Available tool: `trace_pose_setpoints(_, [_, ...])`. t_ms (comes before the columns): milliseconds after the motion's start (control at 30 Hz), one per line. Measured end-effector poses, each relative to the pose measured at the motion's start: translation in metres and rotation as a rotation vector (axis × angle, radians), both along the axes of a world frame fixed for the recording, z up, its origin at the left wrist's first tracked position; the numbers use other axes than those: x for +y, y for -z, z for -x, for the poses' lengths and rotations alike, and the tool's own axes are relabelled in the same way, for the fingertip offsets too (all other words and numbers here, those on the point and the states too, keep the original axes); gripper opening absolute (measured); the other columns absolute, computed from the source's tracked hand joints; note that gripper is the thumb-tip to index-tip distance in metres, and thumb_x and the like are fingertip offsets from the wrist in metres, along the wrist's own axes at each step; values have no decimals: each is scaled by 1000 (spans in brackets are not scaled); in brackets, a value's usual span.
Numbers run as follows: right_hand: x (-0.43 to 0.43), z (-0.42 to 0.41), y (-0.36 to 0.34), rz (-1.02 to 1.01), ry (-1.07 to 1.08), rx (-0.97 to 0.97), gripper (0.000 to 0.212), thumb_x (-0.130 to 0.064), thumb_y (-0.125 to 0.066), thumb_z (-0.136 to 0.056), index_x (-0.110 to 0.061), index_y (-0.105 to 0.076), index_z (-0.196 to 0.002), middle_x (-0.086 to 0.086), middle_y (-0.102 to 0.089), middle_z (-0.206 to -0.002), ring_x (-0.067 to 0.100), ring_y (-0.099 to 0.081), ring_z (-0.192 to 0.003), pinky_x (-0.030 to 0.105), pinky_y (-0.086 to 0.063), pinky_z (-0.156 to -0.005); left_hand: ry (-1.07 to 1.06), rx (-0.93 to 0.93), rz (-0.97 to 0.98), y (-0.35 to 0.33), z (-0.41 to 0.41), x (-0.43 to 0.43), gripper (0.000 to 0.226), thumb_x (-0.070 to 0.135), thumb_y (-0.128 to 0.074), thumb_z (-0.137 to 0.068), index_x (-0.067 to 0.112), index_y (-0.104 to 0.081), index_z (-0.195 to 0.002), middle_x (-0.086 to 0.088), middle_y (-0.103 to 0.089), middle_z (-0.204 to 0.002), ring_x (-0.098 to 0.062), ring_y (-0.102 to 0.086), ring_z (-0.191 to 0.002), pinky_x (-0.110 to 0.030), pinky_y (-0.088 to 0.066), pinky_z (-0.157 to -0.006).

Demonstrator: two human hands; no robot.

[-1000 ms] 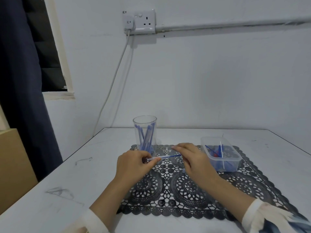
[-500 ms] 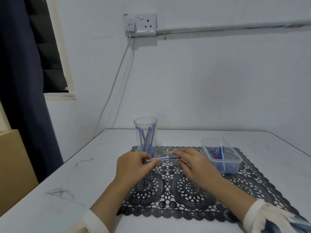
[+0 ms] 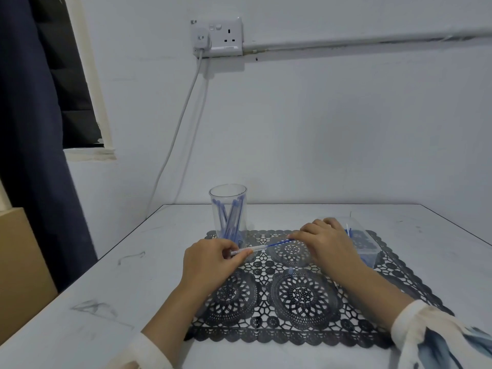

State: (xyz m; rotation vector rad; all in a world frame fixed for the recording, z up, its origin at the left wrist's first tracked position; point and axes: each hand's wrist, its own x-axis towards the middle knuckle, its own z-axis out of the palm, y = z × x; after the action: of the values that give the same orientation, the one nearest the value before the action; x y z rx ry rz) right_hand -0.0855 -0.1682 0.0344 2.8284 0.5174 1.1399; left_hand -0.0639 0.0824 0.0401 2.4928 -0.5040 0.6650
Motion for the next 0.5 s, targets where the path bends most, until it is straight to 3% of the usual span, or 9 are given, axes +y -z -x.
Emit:
trace_pose_setpoints(200, [-16,-5,-1,-99,5,-37,28,3,-83,-55,-17,-70,-70,-4,-68,-71,21,-64,-66,33,-53,-74,6,-5,1,1,0,-1,40,68,-53,-77,32,-71,-78,16,-53,-54,1,-50,-57,-15,-32,-51])
trace_pose_setpoints(333, [-26,-9,6,-155,17,135,20,8,-68,-68,-12,-67,-72,0,-70,-81,31,-65,-96,38,-48,-90,9,-2,3,1,-1,0,40,67,-54,-77,31,-71,-80,16,-53,-55,1,-50,-57,-15,-33,-52])
trace_pose_setpoints(400, [-31,-12,8,-164,38,221,18,6,-58,-77,-11,-66,-76,0,-69,-90,28,-59,-111,37,-44,-99,10,1,7,1,-1,0,40,67,-54,-77,31,-71,-80,17,-53,-55,1,-50,-57,-15,-33,-52])
trace_pose_setpoints(500, [-35,-16,11,-124,30,292,19,2,-52,-83,-11,-66,-81,1,-68,-99,23,-54,-119,33,-34,-109,12,8,9,2,-1,0,39,67,-54,-77,31,-71,-79,17,-53,-55,1,-50,-57,-15,-32,-52])
